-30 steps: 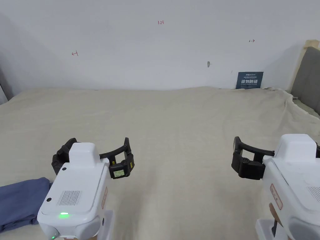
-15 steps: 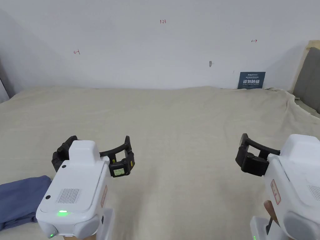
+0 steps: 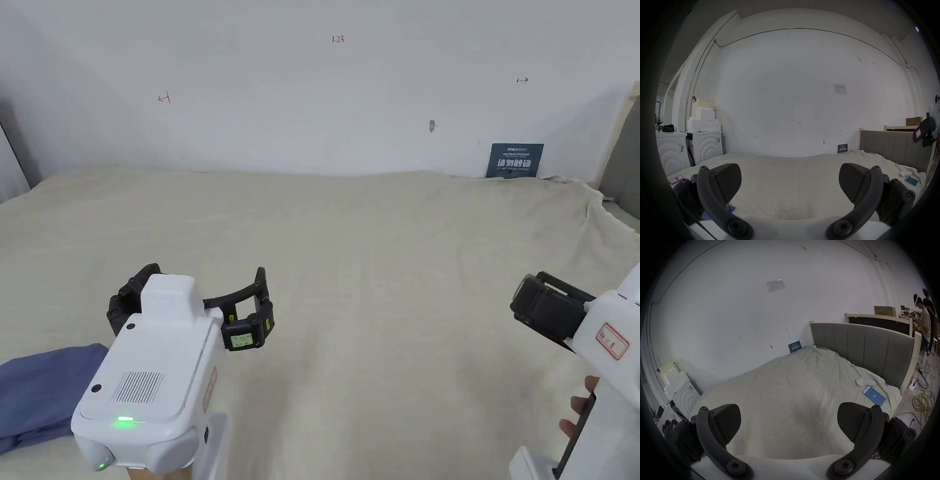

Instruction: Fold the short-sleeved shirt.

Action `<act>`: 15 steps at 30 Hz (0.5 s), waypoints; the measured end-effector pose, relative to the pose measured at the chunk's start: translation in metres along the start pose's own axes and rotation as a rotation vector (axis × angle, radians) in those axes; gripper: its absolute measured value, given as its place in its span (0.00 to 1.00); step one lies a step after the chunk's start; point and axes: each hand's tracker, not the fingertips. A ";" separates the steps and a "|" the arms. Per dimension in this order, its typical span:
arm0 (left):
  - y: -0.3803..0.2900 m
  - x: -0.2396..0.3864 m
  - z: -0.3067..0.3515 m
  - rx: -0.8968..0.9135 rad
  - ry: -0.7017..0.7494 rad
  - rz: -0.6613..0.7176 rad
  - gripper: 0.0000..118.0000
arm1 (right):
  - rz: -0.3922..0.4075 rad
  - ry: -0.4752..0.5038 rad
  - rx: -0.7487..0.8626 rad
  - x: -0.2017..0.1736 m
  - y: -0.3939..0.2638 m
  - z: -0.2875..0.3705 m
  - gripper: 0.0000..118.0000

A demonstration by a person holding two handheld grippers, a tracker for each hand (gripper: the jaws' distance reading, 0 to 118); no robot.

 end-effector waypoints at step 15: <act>0.002 0.001 0.000 0.008 0.000 -0.002 1.00 | 0.148 -0.026 0.048 -0.013 -0.011 -0.006 0.99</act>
